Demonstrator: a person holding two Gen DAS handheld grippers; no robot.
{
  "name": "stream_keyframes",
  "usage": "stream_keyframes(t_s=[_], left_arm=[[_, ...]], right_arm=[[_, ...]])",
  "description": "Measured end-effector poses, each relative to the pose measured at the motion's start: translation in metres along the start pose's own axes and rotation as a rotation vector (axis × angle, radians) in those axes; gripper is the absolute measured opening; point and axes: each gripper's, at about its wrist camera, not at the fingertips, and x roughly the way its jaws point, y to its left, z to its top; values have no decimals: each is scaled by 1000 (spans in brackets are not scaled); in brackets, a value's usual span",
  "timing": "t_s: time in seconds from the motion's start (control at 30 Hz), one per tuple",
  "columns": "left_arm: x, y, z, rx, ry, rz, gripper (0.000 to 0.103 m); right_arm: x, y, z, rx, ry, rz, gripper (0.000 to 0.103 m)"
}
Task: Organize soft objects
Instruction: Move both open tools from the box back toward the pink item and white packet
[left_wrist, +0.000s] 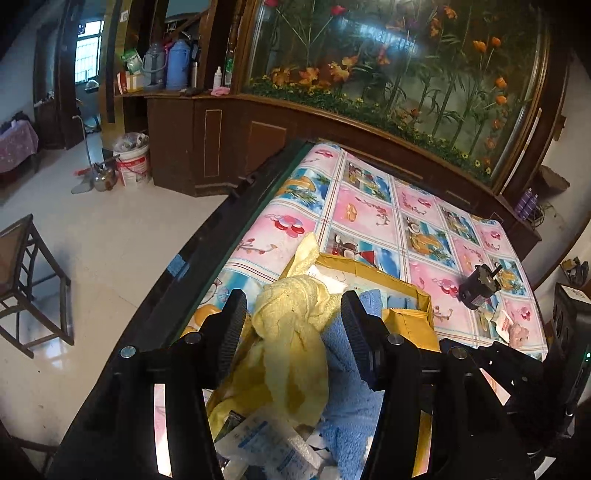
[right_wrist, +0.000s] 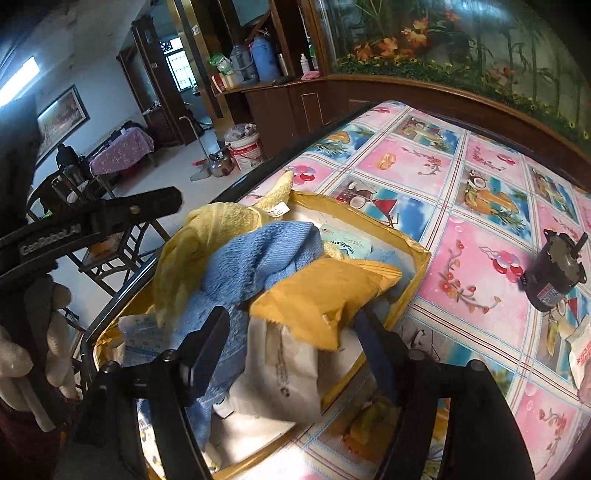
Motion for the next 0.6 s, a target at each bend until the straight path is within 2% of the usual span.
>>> stream_keyframes(t_s=[0.13, 0.2, 0.33, 0.4, 0.47, 0.6], left_arm=[[-36, -4, -9, 2, -60, 21, 54], [-53, -8, -14, 14, -102, 55, 54], [-89, -24, -31, 41, -222, 197, 69], [-103, -32, -42, 39, -285, 249, 73], [-114, -44, -54, 36, -332, 322, 83], [-125, -67, -79, 43, -394, 399, 83]], right_arm=[[-23, 5, -4, -5, -47, 14, 71], [-36, 8, -7, -6, -76, 27, 71], [-66, 10, -19, -7, -138, 36, 71], [-84, 9, -29, -5, -192, 31, 71], [-97, 7, -39, -8, -245, 13, 72], [-114, -3, -59, 25, -308, -2, 77]])
